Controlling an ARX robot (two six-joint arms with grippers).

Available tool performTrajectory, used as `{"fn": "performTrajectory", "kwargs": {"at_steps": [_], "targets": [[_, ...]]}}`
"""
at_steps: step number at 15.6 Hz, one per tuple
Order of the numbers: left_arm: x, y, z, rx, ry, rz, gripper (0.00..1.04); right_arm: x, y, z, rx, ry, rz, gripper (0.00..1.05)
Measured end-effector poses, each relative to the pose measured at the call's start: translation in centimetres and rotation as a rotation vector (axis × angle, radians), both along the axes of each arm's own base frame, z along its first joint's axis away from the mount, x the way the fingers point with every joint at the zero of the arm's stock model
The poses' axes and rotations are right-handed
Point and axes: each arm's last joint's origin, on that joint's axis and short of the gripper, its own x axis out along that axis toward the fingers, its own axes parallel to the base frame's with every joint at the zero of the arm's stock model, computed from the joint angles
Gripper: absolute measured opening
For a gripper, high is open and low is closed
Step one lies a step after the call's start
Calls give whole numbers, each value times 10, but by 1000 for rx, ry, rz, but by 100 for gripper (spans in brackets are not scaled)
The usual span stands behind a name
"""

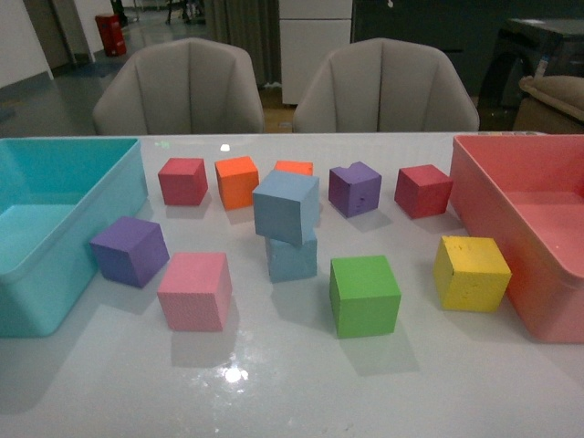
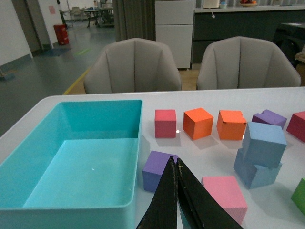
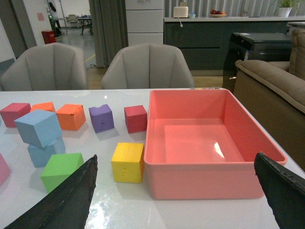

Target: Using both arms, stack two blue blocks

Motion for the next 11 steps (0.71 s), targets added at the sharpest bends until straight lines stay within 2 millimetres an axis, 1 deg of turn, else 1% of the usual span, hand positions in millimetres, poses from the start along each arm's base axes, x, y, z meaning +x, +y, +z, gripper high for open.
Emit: {"fn": "performTrajectory", "kwargs": {"at_steps": [3,5,6,7,8,11], "targets": [[-17,9,-9,-1,0,2,2,0,0,0,0,0,0,98],[-26,21,-13,-2,1,13,2,0,0,0,0,0,0,98],[-29,21,-13,-2,-6,4,2,0,0,0,0,0,0,98],[-33,20,-18,-2,-39,-7,2,0,0,0,0,0,0,98],[-34,20,-23,-2,2,-6,2,0,0,0,0,0,0,98],[-43,20,-19,-2,-22,-6,2,0,0,0,0,0,0,98]]}}
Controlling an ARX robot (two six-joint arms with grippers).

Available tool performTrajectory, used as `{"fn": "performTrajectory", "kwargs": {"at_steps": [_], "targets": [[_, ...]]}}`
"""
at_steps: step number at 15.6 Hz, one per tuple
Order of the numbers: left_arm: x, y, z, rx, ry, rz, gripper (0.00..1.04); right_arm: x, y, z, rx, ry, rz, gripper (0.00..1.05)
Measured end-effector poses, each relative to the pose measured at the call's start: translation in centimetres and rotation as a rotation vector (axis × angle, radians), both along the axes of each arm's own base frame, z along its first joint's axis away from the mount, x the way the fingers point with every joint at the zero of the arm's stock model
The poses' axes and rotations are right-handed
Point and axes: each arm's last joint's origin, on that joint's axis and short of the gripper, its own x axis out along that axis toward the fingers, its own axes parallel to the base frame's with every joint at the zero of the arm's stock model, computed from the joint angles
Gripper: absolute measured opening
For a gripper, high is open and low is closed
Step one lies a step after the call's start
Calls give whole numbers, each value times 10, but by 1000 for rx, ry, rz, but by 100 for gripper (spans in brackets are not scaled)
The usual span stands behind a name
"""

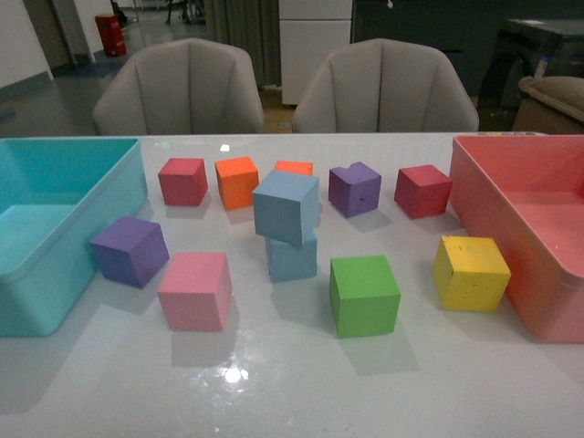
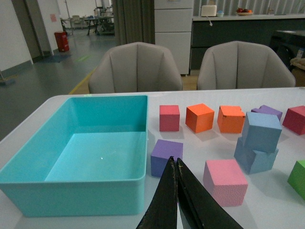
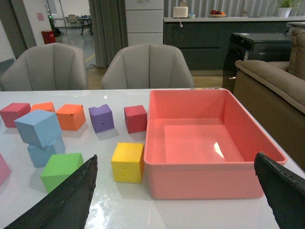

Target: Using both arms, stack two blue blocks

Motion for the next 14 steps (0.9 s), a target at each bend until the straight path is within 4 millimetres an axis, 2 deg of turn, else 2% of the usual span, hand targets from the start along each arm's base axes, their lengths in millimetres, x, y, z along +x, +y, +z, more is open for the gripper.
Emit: {"fn": "performTrajectory", "kwargs": {"at_steps": [9,10,11,14], "targets": [[-15,0,-1,0,10,0,2,0,0,0,0,0,0,98],[-23,0,-7,0,48,0,2,0,0,0,0,0,0,98],[-25,0,-1,0,-10,0,2,0,0,0,0,0,0,98],[-25,0,-4,0,13,-1,2,0,0,0,0,0,0,98]]}}
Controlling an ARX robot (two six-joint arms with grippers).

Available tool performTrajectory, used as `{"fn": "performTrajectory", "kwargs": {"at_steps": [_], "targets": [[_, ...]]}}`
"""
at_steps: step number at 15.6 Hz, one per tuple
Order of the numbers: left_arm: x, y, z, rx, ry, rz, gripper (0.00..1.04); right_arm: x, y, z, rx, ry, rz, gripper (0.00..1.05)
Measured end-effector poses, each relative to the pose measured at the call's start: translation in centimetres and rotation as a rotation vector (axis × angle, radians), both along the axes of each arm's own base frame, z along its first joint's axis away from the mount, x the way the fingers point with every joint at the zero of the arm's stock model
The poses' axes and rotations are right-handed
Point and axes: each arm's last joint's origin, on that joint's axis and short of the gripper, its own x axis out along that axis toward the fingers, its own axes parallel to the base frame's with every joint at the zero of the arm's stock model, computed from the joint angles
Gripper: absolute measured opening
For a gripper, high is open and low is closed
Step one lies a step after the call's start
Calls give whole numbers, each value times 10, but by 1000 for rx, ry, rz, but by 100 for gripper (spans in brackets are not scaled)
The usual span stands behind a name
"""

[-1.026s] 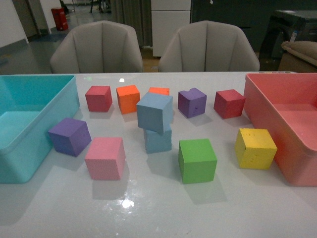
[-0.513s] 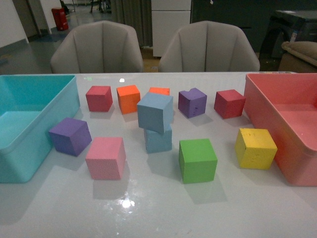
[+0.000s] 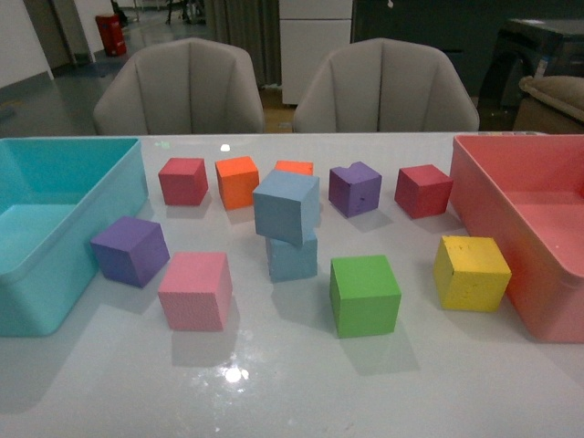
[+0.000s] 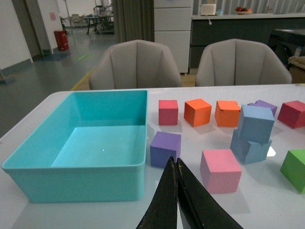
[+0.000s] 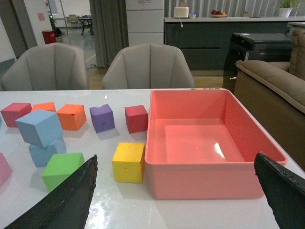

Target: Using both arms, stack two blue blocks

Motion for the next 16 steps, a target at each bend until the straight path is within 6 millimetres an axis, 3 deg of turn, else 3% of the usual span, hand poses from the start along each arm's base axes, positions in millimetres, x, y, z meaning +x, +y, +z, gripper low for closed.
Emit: {"fn": "performTrajectory", "kwargs": {"at_steps": [1,8,9,16], "targets": [[0,0,0,0,-1,0,5,0,0,0,0,0,0,98],[0,0,0,0,-1,1,95,0,0,0,0,0,0,98],[0,0,0,0,-1,0,99,0,0,0,0,0,0,98],[0,0,0,0,-1,0,98,0,0,0,0,0,0,98]]}}
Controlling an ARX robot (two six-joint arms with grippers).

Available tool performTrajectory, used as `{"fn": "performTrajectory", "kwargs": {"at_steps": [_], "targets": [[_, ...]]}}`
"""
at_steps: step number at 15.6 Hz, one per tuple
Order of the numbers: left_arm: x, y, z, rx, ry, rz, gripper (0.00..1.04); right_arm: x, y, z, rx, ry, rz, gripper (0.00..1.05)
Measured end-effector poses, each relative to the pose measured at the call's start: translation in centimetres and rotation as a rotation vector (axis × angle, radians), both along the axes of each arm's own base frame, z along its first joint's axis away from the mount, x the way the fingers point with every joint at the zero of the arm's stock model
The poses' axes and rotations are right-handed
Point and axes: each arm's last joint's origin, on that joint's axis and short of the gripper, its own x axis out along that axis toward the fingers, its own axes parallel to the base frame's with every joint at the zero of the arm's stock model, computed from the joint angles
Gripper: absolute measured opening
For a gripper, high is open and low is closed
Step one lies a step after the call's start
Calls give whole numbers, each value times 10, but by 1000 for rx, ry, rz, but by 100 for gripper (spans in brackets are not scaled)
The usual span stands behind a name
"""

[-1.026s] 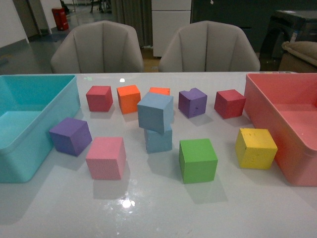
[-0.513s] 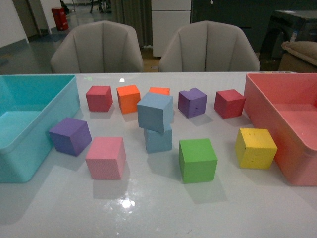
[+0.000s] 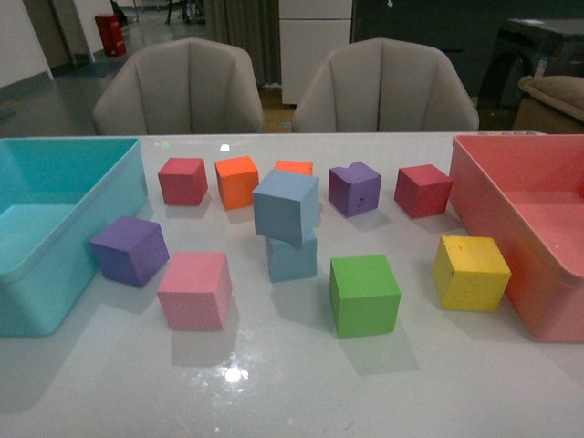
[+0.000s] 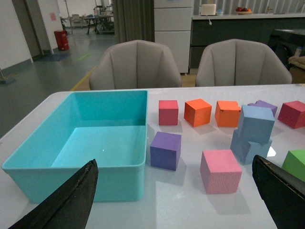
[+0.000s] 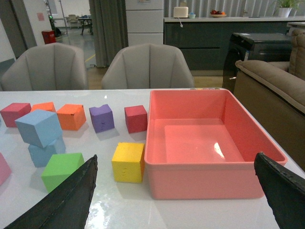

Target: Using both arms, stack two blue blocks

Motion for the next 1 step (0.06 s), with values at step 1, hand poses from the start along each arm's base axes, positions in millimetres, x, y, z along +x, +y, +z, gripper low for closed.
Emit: {"fn": "performTrajectory", "kwargs": {"at_steps": [1], "targets": [[0,0,0,0,0,0,98,0,0,0,0,0,0,98]]}}
